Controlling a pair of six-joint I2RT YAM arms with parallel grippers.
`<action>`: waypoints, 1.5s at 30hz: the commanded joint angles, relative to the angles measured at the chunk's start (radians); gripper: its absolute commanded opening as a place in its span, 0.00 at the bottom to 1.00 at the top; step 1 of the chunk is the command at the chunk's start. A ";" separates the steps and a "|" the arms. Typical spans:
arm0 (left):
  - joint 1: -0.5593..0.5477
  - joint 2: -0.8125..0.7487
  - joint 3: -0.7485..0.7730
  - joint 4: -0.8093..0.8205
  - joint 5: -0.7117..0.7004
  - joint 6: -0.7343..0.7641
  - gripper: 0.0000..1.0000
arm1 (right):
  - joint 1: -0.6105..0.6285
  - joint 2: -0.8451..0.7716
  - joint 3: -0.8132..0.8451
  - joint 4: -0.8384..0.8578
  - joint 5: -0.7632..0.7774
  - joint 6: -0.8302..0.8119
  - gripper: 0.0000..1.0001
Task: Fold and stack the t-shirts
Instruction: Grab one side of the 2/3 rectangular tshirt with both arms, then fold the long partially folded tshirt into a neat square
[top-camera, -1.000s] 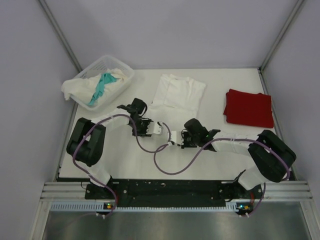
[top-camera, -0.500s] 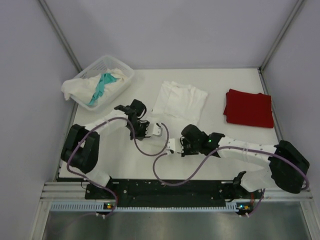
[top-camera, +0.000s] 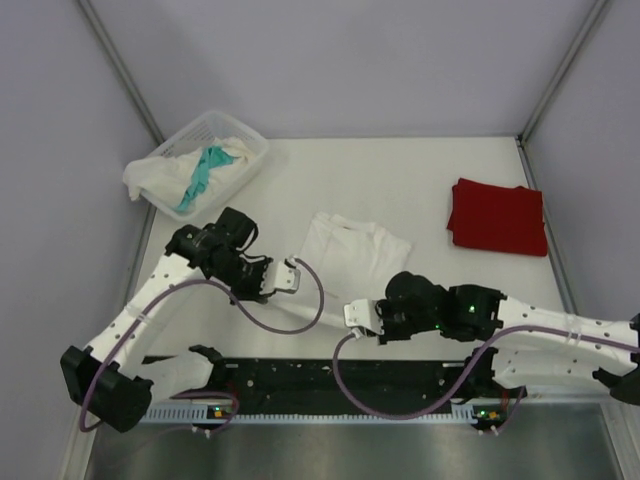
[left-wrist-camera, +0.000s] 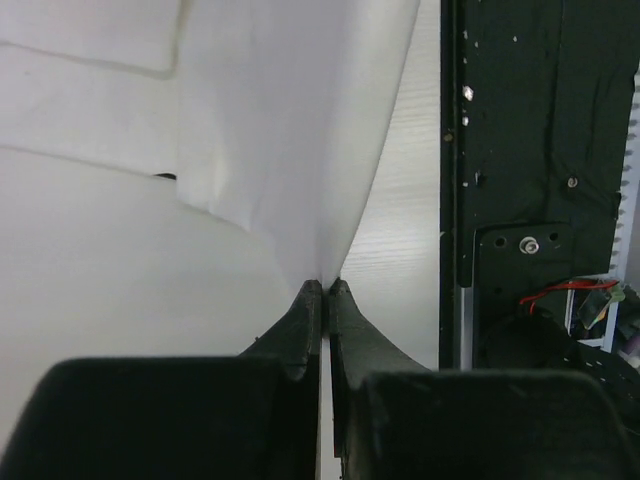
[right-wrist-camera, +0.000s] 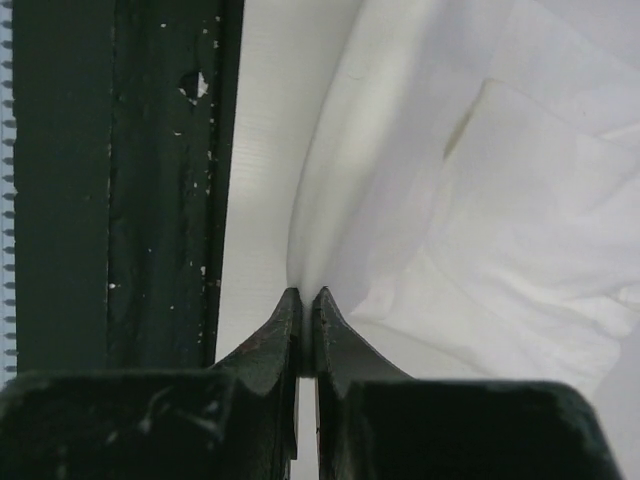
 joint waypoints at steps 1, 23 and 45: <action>0.005 0.045 0.153 0.005 -0.019 -0.141 0.00 | -0.093 -0.018 0.054 -0.077 0.088 0.111 0.00; 0.047 0.792 0.883 0.220 -0.237 -0.404 0.00 | -0.859 0.333 0.202 0.293 -0.181 0.123 0.00; 0.044 1.122 0.964 0.573 -0.354 -0.511 0.27 | -0.979 0.796 0.343 0.440 0.053 0.315 0.22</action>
